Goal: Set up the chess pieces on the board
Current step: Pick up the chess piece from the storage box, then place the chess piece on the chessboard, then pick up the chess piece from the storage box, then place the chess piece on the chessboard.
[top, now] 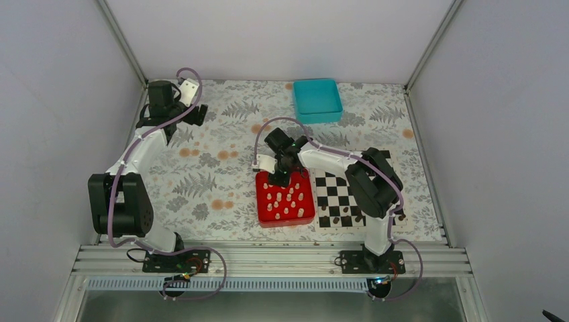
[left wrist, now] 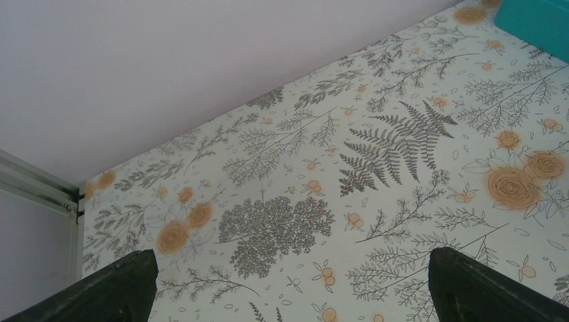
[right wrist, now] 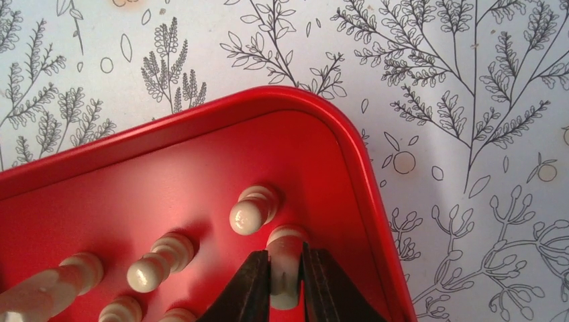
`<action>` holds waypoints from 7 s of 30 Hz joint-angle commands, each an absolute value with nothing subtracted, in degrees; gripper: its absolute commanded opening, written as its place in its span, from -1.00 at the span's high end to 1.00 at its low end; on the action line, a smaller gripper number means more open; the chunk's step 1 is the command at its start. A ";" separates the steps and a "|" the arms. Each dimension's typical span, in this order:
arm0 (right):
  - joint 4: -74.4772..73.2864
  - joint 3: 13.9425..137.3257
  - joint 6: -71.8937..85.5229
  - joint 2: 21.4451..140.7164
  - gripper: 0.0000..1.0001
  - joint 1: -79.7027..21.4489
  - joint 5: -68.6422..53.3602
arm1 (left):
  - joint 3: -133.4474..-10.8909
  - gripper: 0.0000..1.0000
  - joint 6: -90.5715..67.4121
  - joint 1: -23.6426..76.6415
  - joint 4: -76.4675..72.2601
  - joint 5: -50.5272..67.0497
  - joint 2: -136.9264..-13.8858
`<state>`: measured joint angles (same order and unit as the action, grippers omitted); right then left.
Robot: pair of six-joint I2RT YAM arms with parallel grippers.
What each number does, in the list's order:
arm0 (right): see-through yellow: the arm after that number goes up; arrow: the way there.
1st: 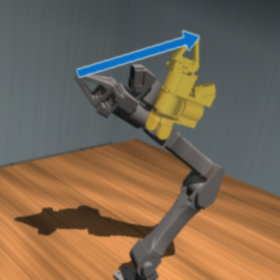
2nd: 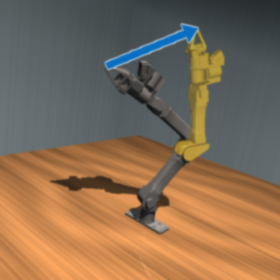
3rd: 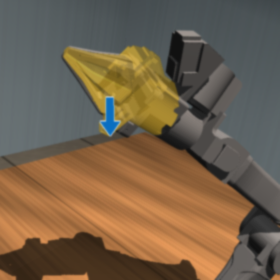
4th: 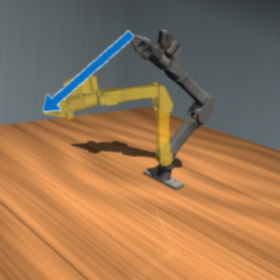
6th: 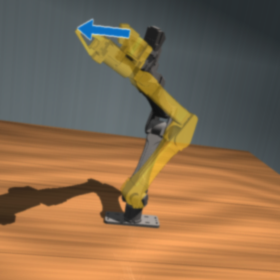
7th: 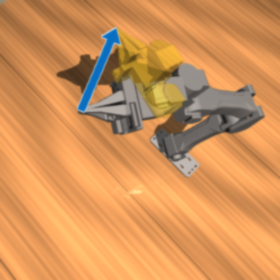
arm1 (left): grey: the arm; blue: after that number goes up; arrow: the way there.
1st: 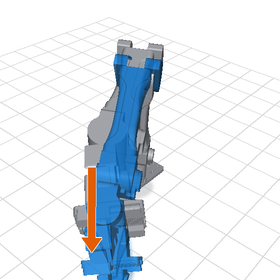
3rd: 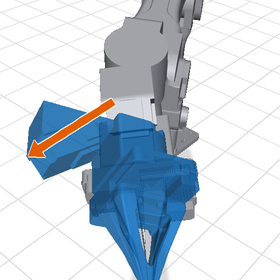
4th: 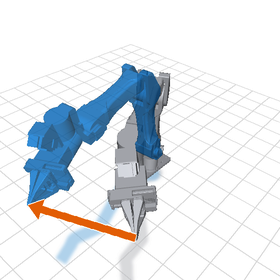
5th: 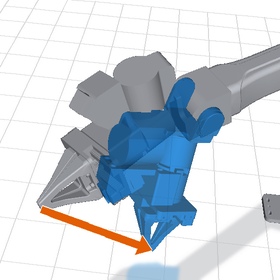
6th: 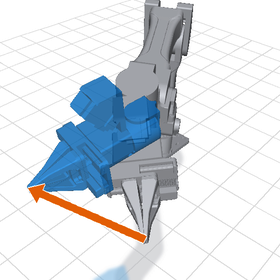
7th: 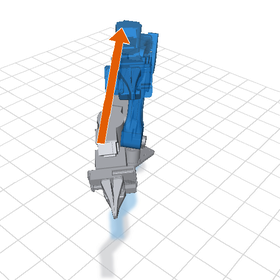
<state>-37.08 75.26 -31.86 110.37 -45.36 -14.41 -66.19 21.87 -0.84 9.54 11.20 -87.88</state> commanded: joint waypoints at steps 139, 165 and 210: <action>-50.73 76.62 -35.58 108.27 0.37 -38.89 -12.37 | -64.84 -1.00 23.74 -0.71 8.35 7.93 -87.80; -46.12 75.89 -34.41 107.22 0.89 -39.29 -11.41 | -64.83 -1.00 24.17 -0.70 8.47 8.35 -88.15; -43.24 75.49 -46.19 107.94 0.89 16.85 -12.90 | -63.93 -1.00 24.35 -0.66 7.82 9.35 -87.17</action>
